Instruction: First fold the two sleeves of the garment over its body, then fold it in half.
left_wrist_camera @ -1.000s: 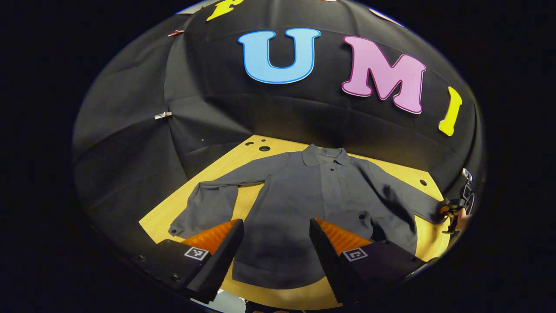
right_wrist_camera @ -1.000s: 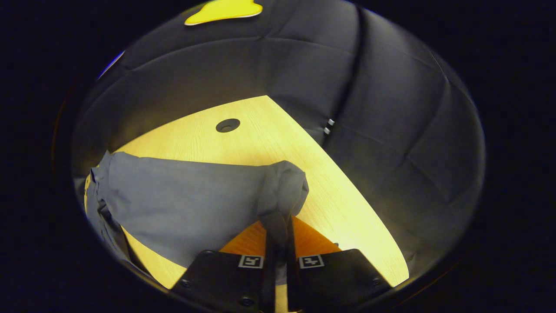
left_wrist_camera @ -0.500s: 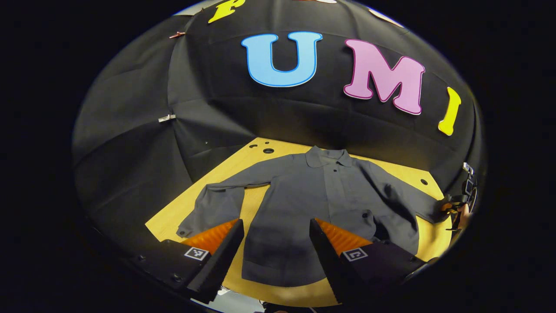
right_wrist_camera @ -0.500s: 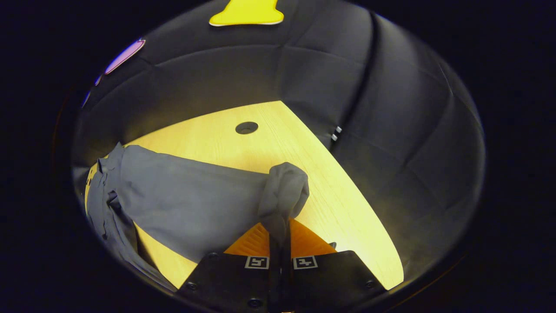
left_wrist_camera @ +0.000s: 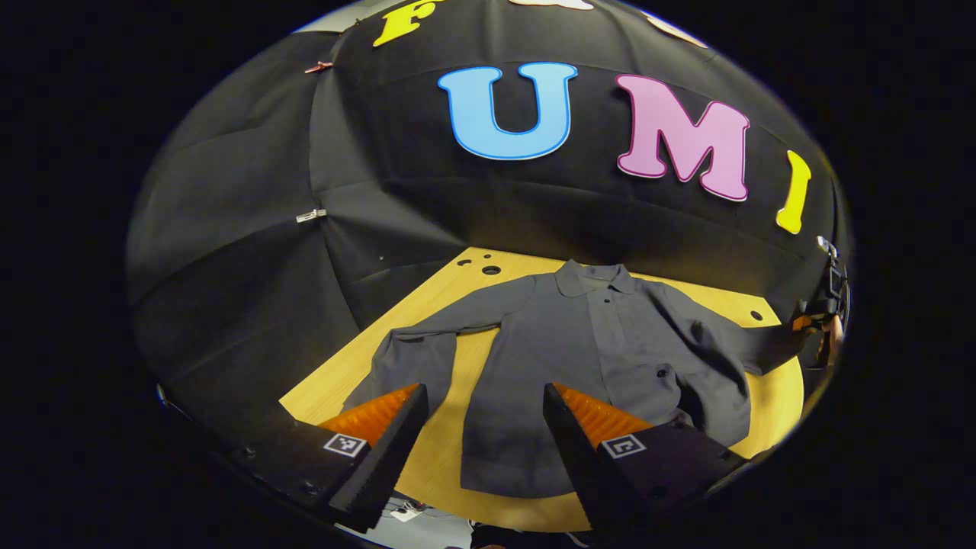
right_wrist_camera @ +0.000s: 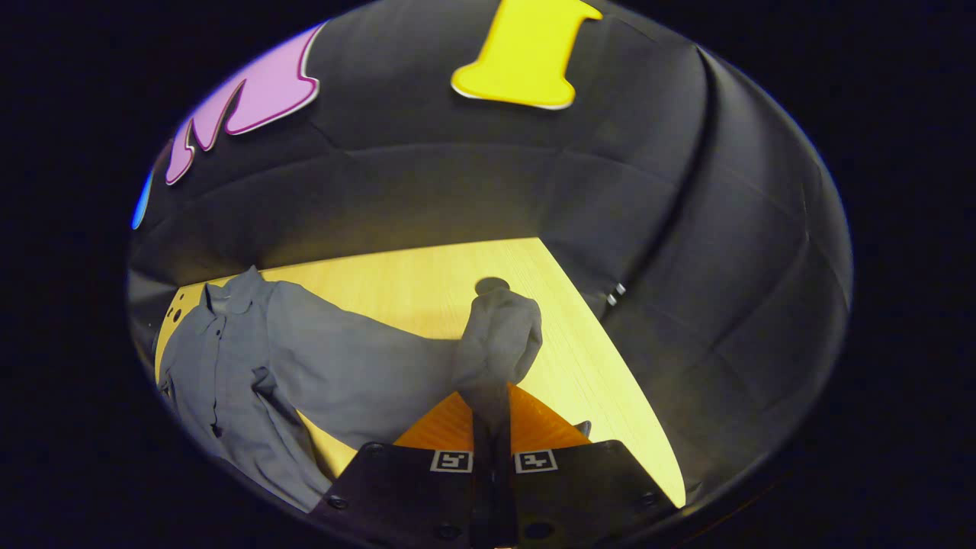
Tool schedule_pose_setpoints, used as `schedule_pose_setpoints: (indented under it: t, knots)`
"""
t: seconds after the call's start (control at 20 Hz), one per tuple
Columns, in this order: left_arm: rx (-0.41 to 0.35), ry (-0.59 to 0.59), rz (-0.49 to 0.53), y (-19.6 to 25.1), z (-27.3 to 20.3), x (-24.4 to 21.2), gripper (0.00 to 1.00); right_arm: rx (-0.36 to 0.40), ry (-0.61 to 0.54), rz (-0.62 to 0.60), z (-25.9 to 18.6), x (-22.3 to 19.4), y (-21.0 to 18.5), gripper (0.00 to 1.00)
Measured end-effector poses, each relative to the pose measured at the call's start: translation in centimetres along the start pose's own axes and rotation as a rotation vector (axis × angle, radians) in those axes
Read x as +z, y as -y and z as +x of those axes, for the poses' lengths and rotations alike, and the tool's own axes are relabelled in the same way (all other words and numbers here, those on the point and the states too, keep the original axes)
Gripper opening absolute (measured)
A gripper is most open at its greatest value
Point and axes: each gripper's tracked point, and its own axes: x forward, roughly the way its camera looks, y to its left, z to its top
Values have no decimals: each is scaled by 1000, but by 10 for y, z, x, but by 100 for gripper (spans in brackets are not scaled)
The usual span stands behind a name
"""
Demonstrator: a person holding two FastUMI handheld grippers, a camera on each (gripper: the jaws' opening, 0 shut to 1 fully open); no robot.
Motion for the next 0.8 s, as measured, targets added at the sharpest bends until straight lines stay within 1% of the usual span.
schedule_pose_setpoints:
  t: [0.15, 0.3, 0.4, 0.5, 0.65, 0.8]
  knots:
    - [7, -9, -27, -14, 3, -2, 96, 29, 54, -13, -9, 30, -33, 5]
    - [28, -9, -13, -34, 11, -2, 96, 66, 70, -35, -15, 46, -68, 5]
    - [27, -10, -18, -45, 14, -2, 96, 87, 99, -67, -20, 59, -100, 5]
    - [37, -14, -19, -56, 16, -5, 96, 124, 130, -70, -26, 72, -137, 5]
    - [59, -18, -8, -73, 18, -10, 96, 189, 126, -56, -32, 77, -198, 5]
    - [67, -33, -34, -87, 22, -16, 96, 246, 127, -111, -38, 79, -260, 5]
